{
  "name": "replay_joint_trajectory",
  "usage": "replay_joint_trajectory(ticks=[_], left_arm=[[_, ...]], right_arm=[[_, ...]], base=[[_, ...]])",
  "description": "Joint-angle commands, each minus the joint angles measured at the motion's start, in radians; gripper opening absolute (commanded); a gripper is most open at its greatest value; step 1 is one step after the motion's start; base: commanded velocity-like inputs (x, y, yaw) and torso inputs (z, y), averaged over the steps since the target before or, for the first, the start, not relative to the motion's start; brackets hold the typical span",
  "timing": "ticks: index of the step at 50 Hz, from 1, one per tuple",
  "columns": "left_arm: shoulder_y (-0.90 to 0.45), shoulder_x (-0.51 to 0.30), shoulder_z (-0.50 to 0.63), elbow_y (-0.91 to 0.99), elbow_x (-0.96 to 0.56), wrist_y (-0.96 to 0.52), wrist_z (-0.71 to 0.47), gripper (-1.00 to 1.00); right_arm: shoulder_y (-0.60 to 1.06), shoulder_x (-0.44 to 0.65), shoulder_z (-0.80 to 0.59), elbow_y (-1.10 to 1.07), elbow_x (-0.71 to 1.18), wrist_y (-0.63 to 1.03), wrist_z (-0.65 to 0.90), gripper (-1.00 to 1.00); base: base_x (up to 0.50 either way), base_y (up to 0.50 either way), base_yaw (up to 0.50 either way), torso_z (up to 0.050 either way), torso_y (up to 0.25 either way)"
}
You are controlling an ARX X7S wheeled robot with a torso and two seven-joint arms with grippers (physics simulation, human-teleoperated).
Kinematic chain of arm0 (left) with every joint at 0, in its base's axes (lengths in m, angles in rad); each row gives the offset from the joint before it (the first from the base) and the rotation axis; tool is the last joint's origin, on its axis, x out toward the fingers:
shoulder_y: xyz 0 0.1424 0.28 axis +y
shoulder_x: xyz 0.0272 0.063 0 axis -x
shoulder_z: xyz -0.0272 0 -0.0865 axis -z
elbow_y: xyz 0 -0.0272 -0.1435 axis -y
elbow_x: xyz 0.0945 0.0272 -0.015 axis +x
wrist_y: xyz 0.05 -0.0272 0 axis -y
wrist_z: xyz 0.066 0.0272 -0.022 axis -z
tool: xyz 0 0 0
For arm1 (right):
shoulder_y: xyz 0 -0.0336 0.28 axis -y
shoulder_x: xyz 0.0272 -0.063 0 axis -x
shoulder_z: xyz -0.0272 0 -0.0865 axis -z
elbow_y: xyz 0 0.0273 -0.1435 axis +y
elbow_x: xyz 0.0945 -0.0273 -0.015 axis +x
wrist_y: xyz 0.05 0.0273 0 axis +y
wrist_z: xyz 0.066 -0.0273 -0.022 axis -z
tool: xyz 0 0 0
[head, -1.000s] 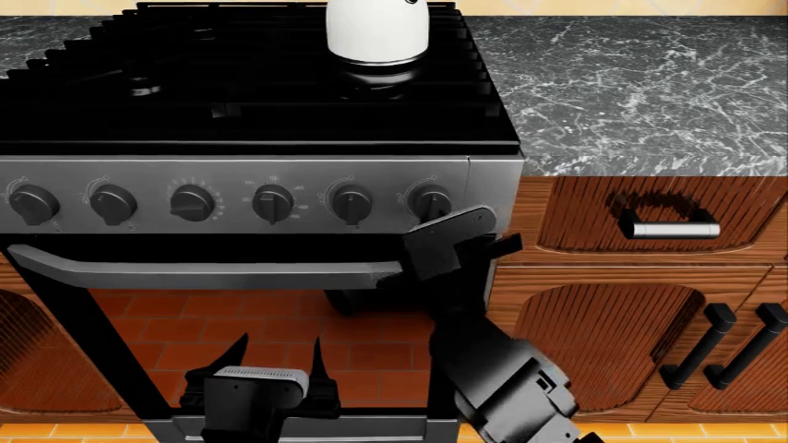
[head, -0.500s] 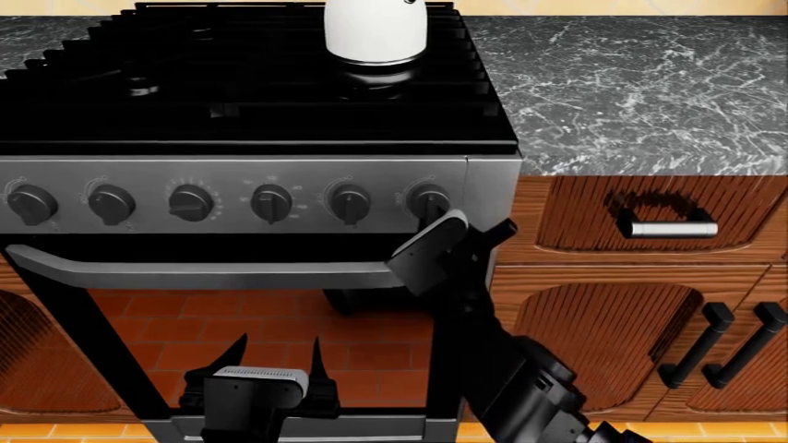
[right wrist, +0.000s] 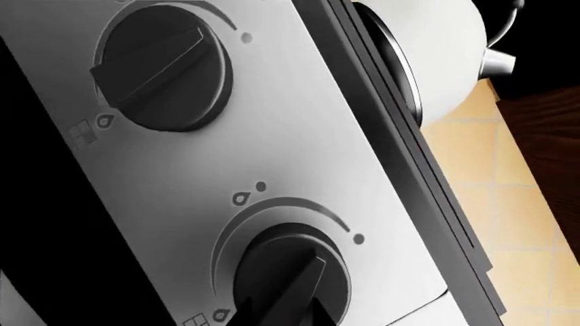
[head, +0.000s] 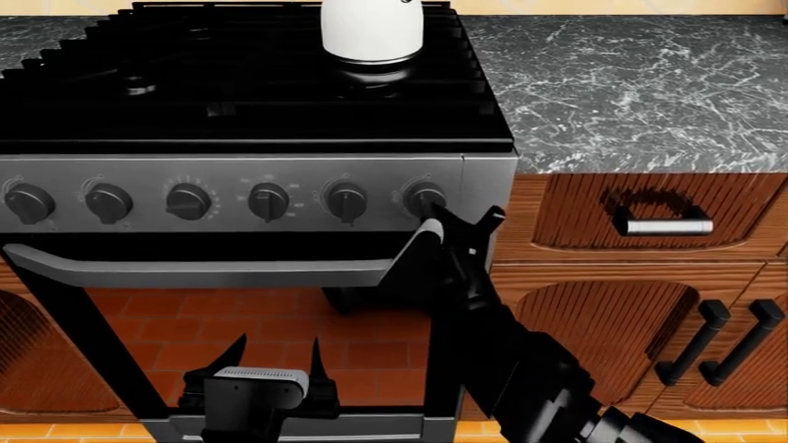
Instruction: Turn on the front right burner of the stove.
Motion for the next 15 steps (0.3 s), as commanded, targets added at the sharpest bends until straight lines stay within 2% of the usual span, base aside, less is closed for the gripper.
replay_joint_trajectory(ticks=[1, 15], left_arm=[[-0.001, -0.003, 0.004, 0.000, -0.003, 0.000, -0.005, 1.00], [-0.003, -0.007, 0.011, -0.001, -0.006, 0.001, -0.010, 1.00]], right_arm=[[0.143, -0.035, -0.147, -0.004, -0.046, -0.019, -0.084, -1.00], [0.185, -0.031, -0.290, -0.001, -0.197, 0.072, -0.144, -1.00]], base=[[0.00, 0.00, 0.00, 0.000, 0.000], [0.02, 0.01, 0.02, 0.000, 0.000]])
